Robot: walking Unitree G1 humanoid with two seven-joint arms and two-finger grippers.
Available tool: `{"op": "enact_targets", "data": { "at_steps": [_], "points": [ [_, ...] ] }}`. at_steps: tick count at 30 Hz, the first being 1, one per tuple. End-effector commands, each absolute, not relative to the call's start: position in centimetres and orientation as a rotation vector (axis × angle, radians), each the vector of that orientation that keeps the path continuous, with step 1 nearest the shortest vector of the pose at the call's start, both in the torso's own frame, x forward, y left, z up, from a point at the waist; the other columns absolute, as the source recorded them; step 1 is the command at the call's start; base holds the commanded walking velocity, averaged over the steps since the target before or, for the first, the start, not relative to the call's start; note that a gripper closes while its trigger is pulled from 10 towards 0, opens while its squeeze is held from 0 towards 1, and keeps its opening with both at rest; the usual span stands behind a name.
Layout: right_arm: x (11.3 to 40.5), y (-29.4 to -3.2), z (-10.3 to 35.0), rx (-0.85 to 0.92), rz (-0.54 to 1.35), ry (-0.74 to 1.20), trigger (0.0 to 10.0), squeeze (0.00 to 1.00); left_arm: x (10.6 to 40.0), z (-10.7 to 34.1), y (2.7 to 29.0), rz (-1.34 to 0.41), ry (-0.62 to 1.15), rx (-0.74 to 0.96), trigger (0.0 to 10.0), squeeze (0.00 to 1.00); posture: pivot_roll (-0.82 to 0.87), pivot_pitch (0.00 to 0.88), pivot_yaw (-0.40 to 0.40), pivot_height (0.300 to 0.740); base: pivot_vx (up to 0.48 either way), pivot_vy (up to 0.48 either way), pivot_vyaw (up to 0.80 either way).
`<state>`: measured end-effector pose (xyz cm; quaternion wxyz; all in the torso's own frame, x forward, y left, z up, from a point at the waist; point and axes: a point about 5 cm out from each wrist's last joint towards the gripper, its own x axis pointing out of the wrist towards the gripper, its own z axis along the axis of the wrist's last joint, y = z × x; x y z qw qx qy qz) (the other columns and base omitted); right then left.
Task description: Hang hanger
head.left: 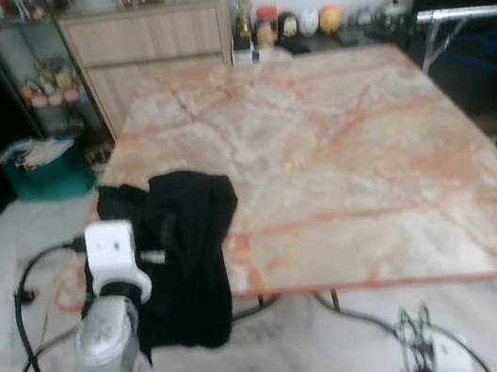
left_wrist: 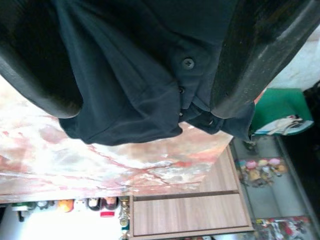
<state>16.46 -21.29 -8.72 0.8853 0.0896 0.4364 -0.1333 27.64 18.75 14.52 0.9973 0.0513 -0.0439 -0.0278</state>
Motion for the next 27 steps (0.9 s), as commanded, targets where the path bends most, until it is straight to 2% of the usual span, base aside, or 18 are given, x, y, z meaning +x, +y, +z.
{"op": "enact_targets", "data": {
  "at_steps": [1, 27],
  "points": [
    [16.32, -22.00, -8.64, 0.183, -0.300, 0.906, 10.0, 0.00, 27.81, 15.19, 17.98, -0.079, -0.115, 0.095, 10.0, 0.00, 0.15, 0.000, -0.018, 0.740, 0.000, -0.424, 0.00],
    [16.04, -21.86, -8.75, 0.190, -0.301, 0.901, 10.0, 0.00, 27.81, 15.40, 17.24, -0.114, -0.120, 0.086, 10.0, 0.00, 0.13, 0.000, -0.011, 0.740, 0.000, -0.425, 0.00]
  ]
}}
